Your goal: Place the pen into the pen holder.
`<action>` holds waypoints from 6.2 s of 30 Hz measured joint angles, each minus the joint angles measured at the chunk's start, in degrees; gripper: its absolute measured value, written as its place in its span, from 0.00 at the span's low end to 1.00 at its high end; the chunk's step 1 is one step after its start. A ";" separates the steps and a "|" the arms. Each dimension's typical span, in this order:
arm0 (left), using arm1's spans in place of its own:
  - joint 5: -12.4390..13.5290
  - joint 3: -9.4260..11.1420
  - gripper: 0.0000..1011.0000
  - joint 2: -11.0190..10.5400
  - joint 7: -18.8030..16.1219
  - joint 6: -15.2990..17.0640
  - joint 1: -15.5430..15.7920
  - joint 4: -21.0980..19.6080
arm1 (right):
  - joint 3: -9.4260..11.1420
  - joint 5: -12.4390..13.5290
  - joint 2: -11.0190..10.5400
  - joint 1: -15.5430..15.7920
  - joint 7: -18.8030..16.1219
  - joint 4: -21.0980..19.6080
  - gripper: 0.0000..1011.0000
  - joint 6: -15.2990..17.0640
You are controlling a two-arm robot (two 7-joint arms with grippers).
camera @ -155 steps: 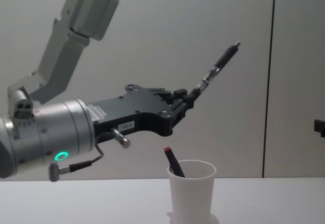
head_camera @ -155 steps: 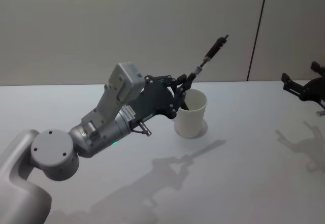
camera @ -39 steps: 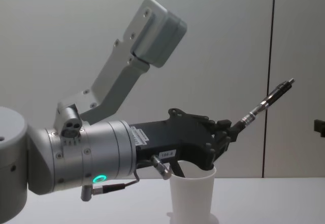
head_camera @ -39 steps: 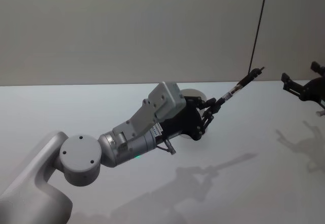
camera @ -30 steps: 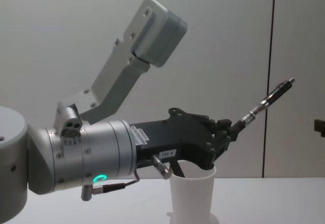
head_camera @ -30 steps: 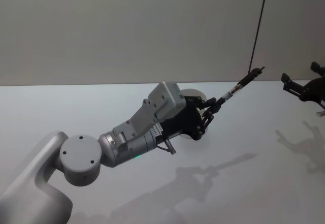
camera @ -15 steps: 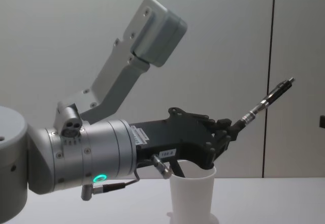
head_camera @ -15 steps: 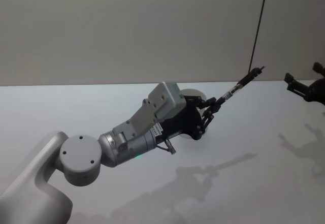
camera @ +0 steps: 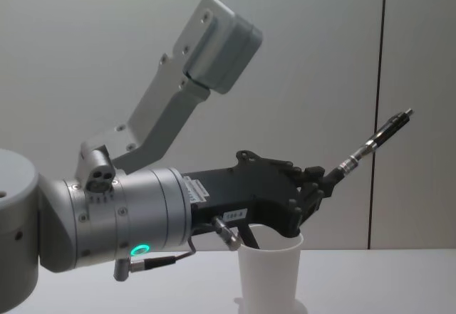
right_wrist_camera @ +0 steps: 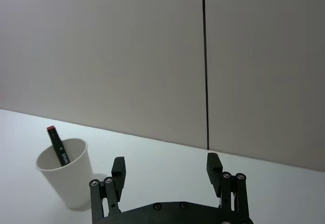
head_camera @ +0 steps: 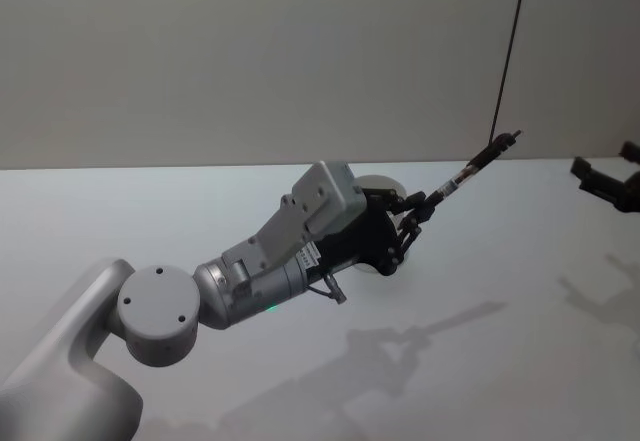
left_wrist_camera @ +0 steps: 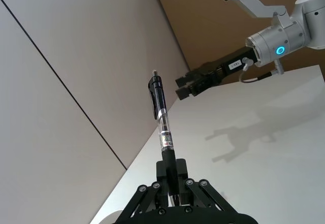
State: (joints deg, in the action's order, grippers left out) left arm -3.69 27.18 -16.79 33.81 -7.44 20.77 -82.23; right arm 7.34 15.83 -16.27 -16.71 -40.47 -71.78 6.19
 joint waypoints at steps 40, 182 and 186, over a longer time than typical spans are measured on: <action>0.00 0.00 0.12 0.00 0.01 0.01 0.00 0.00 | 2.18 17.73 -1.41 10.81 -9.08 -16.01 0.99 26.03; 0.00 0.00 0.12 0.00 0.01 0.01 0.00 0.00 | -10.55 39.79 4.02 11.37 19.28 -23.12 0.99 22.00; 0.00 0.00 0.12 0.00 0.01 0.01 0.00 0.00 | -10.81 40.02 3.99 11.20 19.46 -22.92 0.91 21.83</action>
State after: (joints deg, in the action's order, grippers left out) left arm -3.68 27.18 -16.79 33.82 -7.44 20.77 -82.23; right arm -3.47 55.85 -12.28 -5.52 -21.00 -94.70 28.02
